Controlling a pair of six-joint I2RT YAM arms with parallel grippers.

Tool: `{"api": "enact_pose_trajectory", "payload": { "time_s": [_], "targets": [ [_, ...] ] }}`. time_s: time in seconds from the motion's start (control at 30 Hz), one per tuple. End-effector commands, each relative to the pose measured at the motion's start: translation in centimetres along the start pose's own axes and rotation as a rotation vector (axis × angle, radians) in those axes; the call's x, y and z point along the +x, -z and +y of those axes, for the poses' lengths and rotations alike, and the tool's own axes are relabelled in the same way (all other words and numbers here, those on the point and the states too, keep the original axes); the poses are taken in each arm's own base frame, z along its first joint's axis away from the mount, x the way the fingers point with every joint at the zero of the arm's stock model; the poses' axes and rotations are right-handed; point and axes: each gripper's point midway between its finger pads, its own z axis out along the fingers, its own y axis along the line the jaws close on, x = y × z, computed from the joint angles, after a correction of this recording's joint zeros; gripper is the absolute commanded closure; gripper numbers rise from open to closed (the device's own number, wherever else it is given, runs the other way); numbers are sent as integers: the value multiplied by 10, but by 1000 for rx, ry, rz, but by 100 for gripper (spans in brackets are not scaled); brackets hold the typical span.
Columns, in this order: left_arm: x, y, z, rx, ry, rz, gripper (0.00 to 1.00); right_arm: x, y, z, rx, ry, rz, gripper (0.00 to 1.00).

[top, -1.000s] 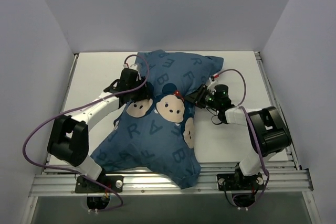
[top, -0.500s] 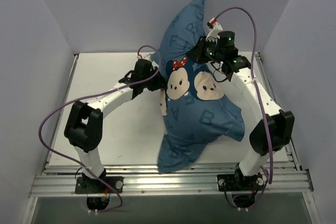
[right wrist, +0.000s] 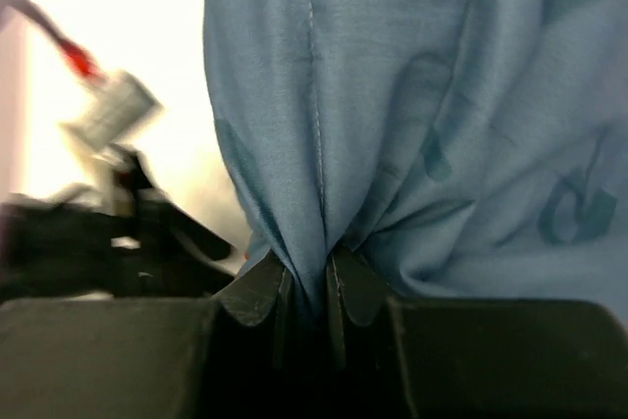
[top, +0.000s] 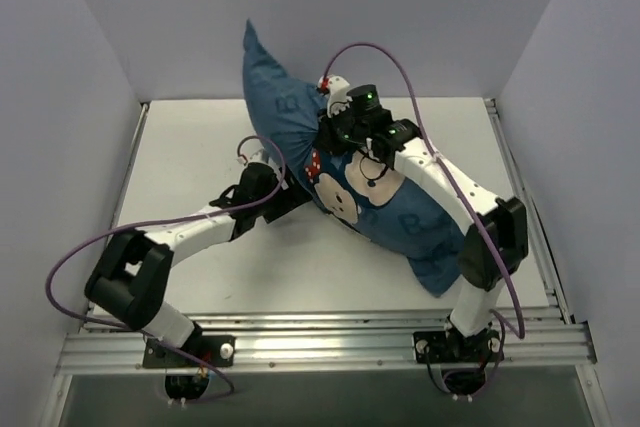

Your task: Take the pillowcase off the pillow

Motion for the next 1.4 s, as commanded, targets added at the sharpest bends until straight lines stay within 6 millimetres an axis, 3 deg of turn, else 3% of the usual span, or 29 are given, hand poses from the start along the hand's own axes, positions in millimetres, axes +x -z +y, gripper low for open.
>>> {"api": "enact_pose_trajectory", "payload": {
  "time_s": [0.0,0.03,0.1,0.13,0.17,0.2,0.23,0.3,0.33,0.43,0.47,0.57,0.6,0.67,0.7,0.77,0.87,0.9,1.0,1.03,1.13,1.17,1.23,1.27,1.3,1.37],
  "targets": [
    [-23,61,2,-5,42,-161,11,46,-13,46,-78,38,91,100],
    [-21,91,7,-28,28,-165,8,55,-13,53,-83,37,109,100],
    [-20,120,13,-45,2,-186,5,79,-13,68,-82,35,149,99],
    [-20,151,12,-36,-9,-198,5,90,-12,92,-104,37,165,99],
    [-22,166,15,-47,-22,-216,5,92,-6,99,-77,41,155,96],
    [-30,194,7,0,-25,-263,5,98,-3,109,-82,45,156,94],
    [-27,212,14,-32,-32,-256,5,122,1,128,-99,39,197,93],
    [-34,247,15,-13,-34,-318,5,130,14,144,-106,23,190,87],
    [-33,260,20,-32,-34,-319,5,143,24,158,-123,0,207,73],
    [-35,282,24,-33,-56,-346,5,154,42,172,-130,-21,212,56],
    [-39,288,21,-30,-76,-361,5,150,56,182,-146,-35,193,46],
    [-51,289,11,-48,-140,-370,5,128,82,180,-100,-93,126,31],
    [-53,279,10,-77,-161,-351,5,131,90,173,-57,-104,148,28],
    [-64,275,-7,-59,-211,-355,5,114,104,150,78,-145,91,21],
    [-65,258,-10,-83,-235,-321,5,120,112,138,138,-149,112,20],
    [-74,244,-24,-73,-281,-315,5,113,128,111,269,-174,60,16],
    [-86,205,-33,-117,-322,-295,5,120,147,76,405,-255,31,14],
    [-89,185,-33,-137,-330,-288,5,133,150,66,436,-271,52,13],
    [-96,148,-23,-205,-331,-295,5,144,161,36,495,-373,43,13],
    [-94,139,-15,-228,-330,-290,5,157,165,22,530,-397,52,13],
    [-92,114,6,-272,-276,-257,6,173,159,10,524,-425,65,13],
    [-91,110,18,-291,-239,-244,7,188,156,-5,554,-438,96,13],
    [-83,104,27,-276,-200,-206,8,194,140,-10,492,-473,110,13],
    [-74,101,40,-290,-182,-181,8,207,138,-32,530,-509,122,14],
    [-73,105,43,-280,-167,-186,9,200,129,-42,517,-531,79,15],
    [-55,105,54,-272,-152,-143,10,208,112,-59,482,-581,107,17]
  ]
}}
